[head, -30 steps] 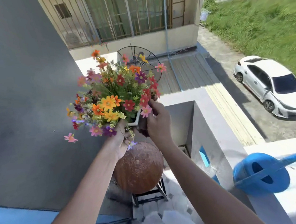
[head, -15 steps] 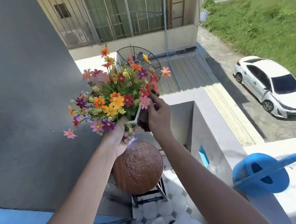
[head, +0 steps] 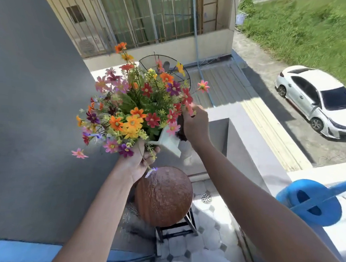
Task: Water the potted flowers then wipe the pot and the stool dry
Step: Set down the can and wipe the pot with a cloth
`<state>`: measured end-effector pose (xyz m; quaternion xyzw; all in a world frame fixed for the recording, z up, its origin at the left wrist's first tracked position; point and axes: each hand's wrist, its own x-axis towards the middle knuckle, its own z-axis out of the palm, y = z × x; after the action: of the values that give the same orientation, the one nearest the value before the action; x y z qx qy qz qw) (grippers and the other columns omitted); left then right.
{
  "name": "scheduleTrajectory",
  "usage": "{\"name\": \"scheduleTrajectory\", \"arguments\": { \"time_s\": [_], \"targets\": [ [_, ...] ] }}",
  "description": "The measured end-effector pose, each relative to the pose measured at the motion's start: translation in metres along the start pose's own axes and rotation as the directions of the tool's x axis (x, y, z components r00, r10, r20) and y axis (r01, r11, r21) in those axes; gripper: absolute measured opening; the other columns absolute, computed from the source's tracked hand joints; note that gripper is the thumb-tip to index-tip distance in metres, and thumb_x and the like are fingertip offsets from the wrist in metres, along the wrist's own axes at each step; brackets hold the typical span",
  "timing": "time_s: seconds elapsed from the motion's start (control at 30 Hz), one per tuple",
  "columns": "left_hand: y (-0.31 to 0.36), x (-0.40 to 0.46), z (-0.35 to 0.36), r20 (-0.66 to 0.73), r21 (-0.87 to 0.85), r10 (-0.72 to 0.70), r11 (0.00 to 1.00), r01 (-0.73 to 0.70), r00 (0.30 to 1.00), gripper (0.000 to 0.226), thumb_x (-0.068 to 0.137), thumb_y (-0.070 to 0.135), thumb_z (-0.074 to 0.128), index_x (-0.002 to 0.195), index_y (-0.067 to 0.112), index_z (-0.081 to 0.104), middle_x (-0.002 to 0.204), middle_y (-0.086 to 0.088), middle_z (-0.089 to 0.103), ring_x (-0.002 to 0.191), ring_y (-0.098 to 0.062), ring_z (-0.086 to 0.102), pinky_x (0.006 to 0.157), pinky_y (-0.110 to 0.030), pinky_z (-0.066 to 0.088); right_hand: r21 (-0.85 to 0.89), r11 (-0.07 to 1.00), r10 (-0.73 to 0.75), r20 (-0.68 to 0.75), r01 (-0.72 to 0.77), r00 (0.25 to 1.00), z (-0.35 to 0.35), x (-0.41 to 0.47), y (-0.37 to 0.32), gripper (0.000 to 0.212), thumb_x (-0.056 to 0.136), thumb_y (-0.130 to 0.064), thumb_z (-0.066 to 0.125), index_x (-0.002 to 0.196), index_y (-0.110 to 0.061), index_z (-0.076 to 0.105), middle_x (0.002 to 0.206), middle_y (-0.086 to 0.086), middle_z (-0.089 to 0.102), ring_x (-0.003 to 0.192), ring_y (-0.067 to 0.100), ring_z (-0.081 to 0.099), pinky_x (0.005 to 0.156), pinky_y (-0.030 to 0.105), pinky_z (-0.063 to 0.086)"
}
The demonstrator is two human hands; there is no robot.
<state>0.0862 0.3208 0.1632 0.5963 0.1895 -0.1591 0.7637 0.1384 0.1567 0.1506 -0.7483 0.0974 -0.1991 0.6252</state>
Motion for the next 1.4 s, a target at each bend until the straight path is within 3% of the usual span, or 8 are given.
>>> {"name": "scheduleTrajectory", "arguments": {
  "time_s": [0.07,0.17,0.37,0.47,0.67,0.9,1.07,1.4],
  "targets": [
    [-0.001,0.002,0.002,-0.005,-0.012,0.004,1.0,-0.005,1.0,0.025,0.104,0.019,0.031,0.088,0.009,0.047,0.047,-0.003,0.058,0.032,-0.002,0.032,0.03,-0.013,0.02,0.018,0.991,-0.134,0.028,0.133,0.991,0.001,-0.007,-0.017,0.042,0.095,-0.011,0.051,0.064,-0.039,0.047,0.07,0.007,0.049,0.069,0.021,0.043,0.062,0.031,0.029],
    [0.007,0.001,0.006,-0.011,-0.091,0.02,0.996,-0.021,1.0,0.028,0.102,0.02,0.033,0.081,0.009,0.047,0.046,-0.006,0.057,0.029,-0.002,0.032,0.029,-0.012,0.02,0.005,0.969,-0.245,0.074,0.246,0.967,0.007,-0.035,-0.012,0.017,0.097,-0.013,0.056,0.087,-0.011,0.07,0.081,0.008,0.06,0.076,0.018,0.052,0.065,0.03,0.038],
    [0.013,0.004,-0.004,-0.062,-0.055,0.031,0.998,-0.035,0.998,0.021,0.102,0.019,0.033,0.085,0.013,0.044,0.047,-0.008,0.06,0.029,-0.004,0.036,0.028,-0.013,0.021,0.073,0.988,-0.148,0.193,0.136,0.97,0.01,-0.092,0.028,0.025,0.098,-0.016,0.057,0.118,-0.009,0.07,0.101,0.004,0.067,0.092,0.01,0.062,0.081,0.028,0.048],
    [0.013,0.001,-0.002,-0.055,-0.045,0.024,0.999,-0.027,0.998,0.024,0.103,0.02,0.034,0.09,0.006,0.048,0.052,-0.011,0.056,0.035,-0.007,0.038,0.028,-0.013,0.022,0.133,0.989,-0.089,0.148,0.069,0.985,0.011,-0.082,0.014,0.022,0.1,-0.016,0.057,0.117,-0.01,0.071,0.099,0.002,0.066,0.088,0.006,0.06,0.075,0.018,0.042],
    [0.009,-0.01,-0.006,0.039,0.133,-0.018,0.991,0.012,0.999,0.034,0.103,0.018,0.035,0.076,0.006,0.05,0.053,-0.013,0.054,0.029,-0.006,0.031,0.029,-0.014,0.022,0.08,0.993,-0.087,-0.016,0.088,0.996,-0.004,-0.023,-0.002,0.017,0.097,-0.009,0.058,0.084,-0.008,0.069,0.076,0.001,0.06,0.071,0.013,0.051,0.065,0.034,0.039],
    [0.022,-0.013,-0.028,0.04,0.339,-0.008,0.941,-0.006,0.999,0.037,0.105,0.018,0.027,0.072,0.011,0.041,0.06,-0.011,0.041,0.023,-0.002,0.032,0.028,-0.009,0.015,0.162,0.959,0.174,0.314,-0.233,0.934,-0.041,0.02,0.006,0.033,0.095,-0.019,0.062,0.085,0.012,0.06,0.076,0.016,0.058,0.067,0.025,0.055,0.063,0.033,0.044],
    [0.038,-0.009,-0.045,0.08,0.394,-0.048,0.919,0.013,0.996,0.034,0.101,0.017,0.035,0.068,0.009,0.04,0.057,-0.011,0.042,0.024,-0.002,0.025,0.03,-0.008,0.014,0.162,0.927,0.204,0.542,-0.339,0.815,-0.052,0.022,-0.011,0.032,0.092,-0.015,0.065,0.063,-0.007,0.053,0.065,0.014,0.045,0.059,0.025,0.043,0.056,0.033,0.036],
    [0.047,-0.008,-0.05,0.097,0.501,-0.036,0.866,-0.018,0.995,0.039,0.103,0.014,0.029,0.064,0.013,0.033,0.039,0.003,0.043,0.027,-0.002,0.025,0.035,-0.01,0.015,-0.275,0.948,0.283,0.492,-0.161,0.823,-0.057,0.015,-0.04,0.044,0.082,-0.01,0.072,0.055,-0.01,0.037,0.048,-0.002,0.035,0.043,0.01,0.029,0.047,0.027,0.021]
  ]
}}
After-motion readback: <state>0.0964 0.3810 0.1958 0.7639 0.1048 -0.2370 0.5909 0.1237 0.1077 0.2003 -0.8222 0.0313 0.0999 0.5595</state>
